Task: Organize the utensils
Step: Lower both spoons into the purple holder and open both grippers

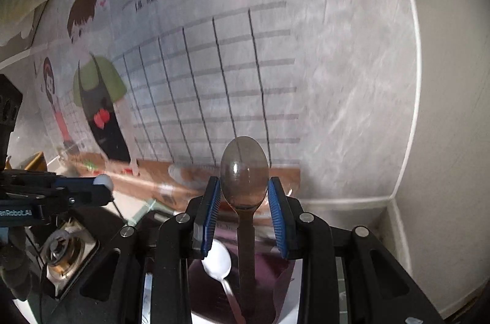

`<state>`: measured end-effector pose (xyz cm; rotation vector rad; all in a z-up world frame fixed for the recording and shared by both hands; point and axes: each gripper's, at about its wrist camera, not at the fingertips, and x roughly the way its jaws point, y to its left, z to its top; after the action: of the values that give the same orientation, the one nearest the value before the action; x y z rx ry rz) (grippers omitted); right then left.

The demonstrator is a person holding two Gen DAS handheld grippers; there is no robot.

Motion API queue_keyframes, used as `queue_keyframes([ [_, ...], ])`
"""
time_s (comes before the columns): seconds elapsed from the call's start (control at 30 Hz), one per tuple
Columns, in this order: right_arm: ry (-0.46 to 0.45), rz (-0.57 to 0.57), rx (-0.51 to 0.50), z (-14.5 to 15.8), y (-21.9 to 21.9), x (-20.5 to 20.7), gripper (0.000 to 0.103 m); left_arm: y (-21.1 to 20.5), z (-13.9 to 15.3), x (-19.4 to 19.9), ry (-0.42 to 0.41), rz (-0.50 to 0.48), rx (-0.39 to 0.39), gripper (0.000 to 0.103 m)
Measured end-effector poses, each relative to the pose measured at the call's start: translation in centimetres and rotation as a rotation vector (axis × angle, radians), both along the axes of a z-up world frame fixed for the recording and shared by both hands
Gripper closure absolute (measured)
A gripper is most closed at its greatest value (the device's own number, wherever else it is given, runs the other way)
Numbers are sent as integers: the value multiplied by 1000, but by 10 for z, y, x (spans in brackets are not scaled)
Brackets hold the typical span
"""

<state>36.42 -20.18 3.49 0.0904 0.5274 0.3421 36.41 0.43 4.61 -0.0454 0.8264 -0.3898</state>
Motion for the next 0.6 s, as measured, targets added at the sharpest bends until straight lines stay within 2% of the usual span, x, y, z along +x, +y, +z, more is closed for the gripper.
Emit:
queue_keyframes([
  [0.07, 78, 55, 26, -11, -1, 3, 72, -2, -6, 2, 19, -28, -7, 73],
  [0.1, 139, 82, 40, -19, -2, 5, 71, -2, -5, 1, 13, -24, 5, 62],
  [0.13, 165, 81, 39, -21, -3, 5, 70, -2, -2, -2, -2, -18, 11, 55],
  [0.27, 134, 64, 27, -3, -16, -19, 68, 9, 21, -22, -45, 6, -34, 54],
  [0.33, 96, 73, 14, 13, -20, -37, 68, 14, 29, -37, -60, 19, -38, 51],
  [0.4, 105, 74, -19, 17, -28, -56, 67, 20, 29, -56, -69, 38, -32, 51],
  [0.47, 152, 81, -48, 10, -32, -68, 66, 26, 20, -74, -57, 56, -22, 50],
  [0.6, 293, 74, -116, -46, -31, -88, 66, 39, -12, -115, 6, 80, -12, 50],
])
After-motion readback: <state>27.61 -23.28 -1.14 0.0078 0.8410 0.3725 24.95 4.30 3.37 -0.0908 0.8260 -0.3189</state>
